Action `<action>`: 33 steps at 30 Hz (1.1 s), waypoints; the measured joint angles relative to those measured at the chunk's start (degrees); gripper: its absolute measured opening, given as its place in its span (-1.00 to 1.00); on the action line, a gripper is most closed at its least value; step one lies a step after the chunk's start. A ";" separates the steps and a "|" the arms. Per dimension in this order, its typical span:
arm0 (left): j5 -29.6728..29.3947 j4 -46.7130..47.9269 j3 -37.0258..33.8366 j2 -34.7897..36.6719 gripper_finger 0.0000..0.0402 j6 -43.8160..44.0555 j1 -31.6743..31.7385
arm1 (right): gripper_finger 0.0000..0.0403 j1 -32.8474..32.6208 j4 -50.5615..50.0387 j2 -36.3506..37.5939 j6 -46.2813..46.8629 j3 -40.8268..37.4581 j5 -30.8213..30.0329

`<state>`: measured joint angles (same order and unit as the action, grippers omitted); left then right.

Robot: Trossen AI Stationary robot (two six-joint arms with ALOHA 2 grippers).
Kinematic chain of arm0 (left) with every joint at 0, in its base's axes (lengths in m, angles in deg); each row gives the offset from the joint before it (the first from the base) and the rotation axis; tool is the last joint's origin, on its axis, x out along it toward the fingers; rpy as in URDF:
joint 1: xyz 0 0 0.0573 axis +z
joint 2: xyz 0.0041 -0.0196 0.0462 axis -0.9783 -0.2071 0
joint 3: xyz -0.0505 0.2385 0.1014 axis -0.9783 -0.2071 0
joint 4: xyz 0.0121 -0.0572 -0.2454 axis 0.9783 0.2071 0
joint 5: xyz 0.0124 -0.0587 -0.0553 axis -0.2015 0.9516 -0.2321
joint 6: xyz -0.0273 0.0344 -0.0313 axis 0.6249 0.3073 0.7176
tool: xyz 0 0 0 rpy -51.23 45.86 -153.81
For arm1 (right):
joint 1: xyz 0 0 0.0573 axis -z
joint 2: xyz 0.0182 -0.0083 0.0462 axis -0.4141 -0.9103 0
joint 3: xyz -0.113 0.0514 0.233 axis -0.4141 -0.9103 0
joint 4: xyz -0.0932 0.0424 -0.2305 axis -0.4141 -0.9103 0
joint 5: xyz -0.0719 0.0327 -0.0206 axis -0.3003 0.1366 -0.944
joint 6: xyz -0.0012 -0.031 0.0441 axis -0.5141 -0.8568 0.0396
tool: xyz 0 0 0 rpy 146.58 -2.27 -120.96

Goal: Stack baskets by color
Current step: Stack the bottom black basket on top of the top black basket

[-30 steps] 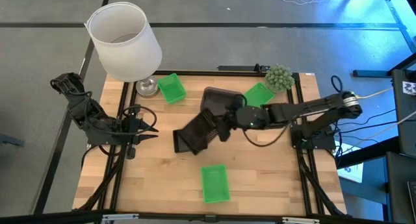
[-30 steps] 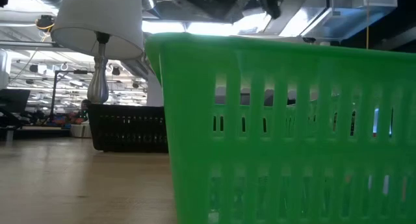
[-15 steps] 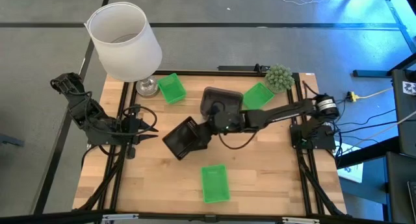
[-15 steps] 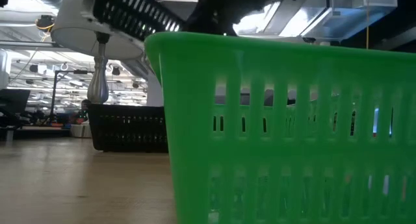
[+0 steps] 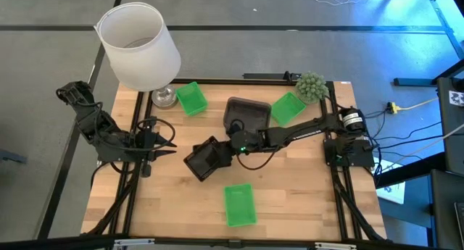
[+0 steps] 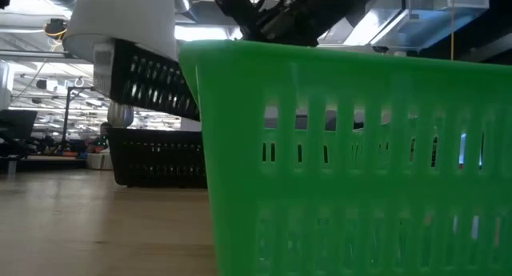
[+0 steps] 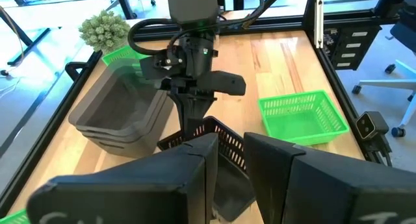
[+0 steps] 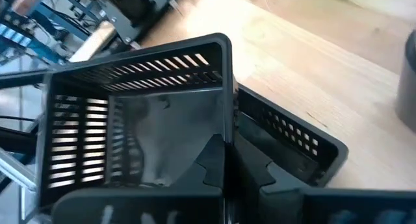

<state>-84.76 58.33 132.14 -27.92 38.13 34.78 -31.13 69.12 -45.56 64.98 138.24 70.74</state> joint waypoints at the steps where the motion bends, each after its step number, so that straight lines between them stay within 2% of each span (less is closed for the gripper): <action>1: 0.00 0.02 0.00 0.00 -0.67 0.00 -0.02 | -0.97 0.02 -0.48 -0.04 0.00 0.00 0.02; 15: 0.00 0.02 0.00 0.00 -0.67 0.00 -0.02 | -0.97 -1.57 -10.75 -0.04 2.24 0.03 2.20; 24: 0.00 -0.01 0.00 0.00 -0.67 0.00 -0.01 | -0.97 -1.62 -15.30 2.57 -1.52 0.09 5.61; 28: 0.00 0.03 0.00 0.00 -0.67 0.00 -0.01 | -0.97 -1.30 -21.56 5.42 -2.46 0.11 5.47; 33: 0.00 -0.02 0.00 -0.02 -0.67 0.00 0.00 | -0.97 -1.37 -26.86 8.32 -3.84 0.09 1.23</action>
<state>-84.76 58.31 132.14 -27.94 38.13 34.78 -32.51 42.26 -37.24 61.14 138.32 71.96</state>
